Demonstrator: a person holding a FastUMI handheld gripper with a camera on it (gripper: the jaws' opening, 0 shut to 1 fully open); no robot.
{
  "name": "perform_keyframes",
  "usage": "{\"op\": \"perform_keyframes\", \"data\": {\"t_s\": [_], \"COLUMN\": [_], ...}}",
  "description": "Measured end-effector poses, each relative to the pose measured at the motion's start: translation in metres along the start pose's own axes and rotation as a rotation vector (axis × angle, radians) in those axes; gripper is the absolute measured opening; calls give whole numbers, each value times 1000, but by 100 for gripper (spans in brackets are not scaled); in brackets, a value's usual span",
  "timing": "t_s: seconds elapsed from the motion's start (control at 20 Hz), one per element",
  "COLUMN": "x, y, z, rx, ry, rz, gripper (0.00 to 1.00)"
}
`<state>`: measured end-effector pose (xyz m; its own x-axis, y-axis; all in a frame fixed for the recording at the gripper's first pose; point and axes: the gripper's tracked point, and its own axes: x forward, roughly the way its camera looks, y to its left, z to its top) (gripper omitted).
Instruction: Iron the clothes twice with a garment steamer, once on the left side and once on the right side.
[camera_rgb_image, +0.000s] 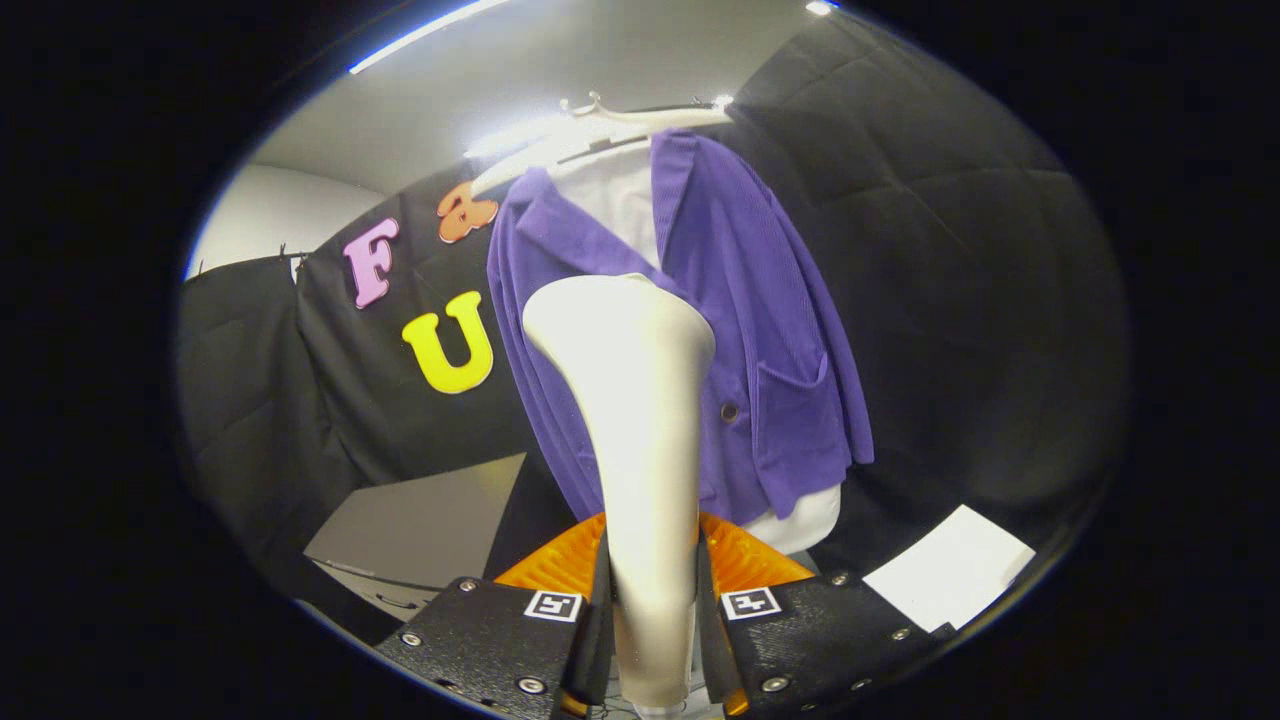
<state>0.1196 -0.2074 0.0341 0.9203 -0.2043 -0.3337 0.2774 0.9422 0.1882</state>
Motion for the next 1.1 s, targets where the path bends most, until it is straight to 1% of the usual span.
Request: {"op": "perform_keyframes", "data": {"t_s": [0.1, 0.2, 0.3, 0.4, 0.5, 0.6, 0.75, 0.95, 1.1], "x": [-8, -14, -9, -5, 7, 20, 54, 92, 114], "y": [-6, -4, -2, -8, -11, -20, -36, -64, -77], "z": [34, 70, 101, 134, 159, 172, 193, 185, 169], "rx": [-11, -3, 5, 5, 27, 55, 90, 142, 152], "ry": [-67, -135, -193, -275, -327, -354, -403, -384, -333], "rz": [-2, 20, 26, 12, 3, -16, -45, -94, -125], "gripper": [36, 36, 36, 36, 36, 36, 36, 36, 36]}}
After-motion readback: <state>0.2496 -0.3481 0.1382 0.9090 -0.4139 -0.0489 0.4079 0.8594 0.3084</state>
